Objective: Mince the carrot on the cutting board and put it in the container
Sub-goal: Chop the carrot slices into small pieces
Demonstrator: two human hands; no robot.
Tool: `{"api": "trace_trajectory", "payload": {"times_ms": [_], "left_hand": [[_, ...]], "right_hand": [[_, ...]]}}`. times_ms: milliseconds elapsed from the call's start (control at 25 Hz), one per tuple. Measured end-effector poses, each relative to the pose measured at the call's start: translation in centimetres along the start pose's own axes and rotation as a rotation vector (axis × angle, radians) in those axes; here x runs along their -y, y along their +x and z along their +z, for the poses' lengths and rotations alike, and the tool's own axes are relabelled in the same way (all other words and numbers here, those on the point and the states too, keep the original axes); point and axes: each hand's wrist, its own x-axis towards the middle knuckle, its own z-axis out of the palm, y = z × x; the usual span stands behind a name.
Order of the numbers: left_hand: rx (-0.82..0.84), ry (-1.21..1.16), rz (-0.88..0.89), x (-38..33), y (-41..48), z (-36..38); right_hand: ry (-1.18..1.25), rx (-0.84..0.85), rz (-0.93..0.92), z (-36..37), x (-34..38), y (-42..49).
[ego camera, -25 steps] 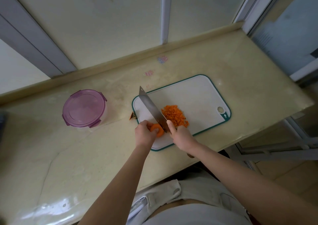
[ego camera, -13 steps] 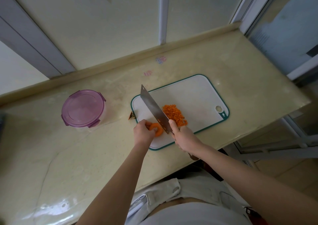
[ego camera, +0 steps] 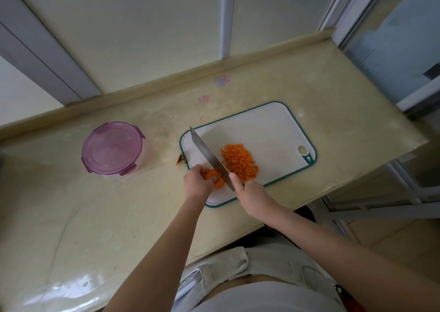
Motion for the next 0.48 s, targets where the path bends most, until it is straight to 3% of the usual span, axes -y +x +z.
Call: {"api": "trace_trajectory", "payload": {"times_ms": [480], "left_hand": [[-0.03,0.014,0.043,0.2,0.0,0.1]], "right_hand": [[-0.051,-0.025,-0.038,0.8,1.3,1.3]]}}
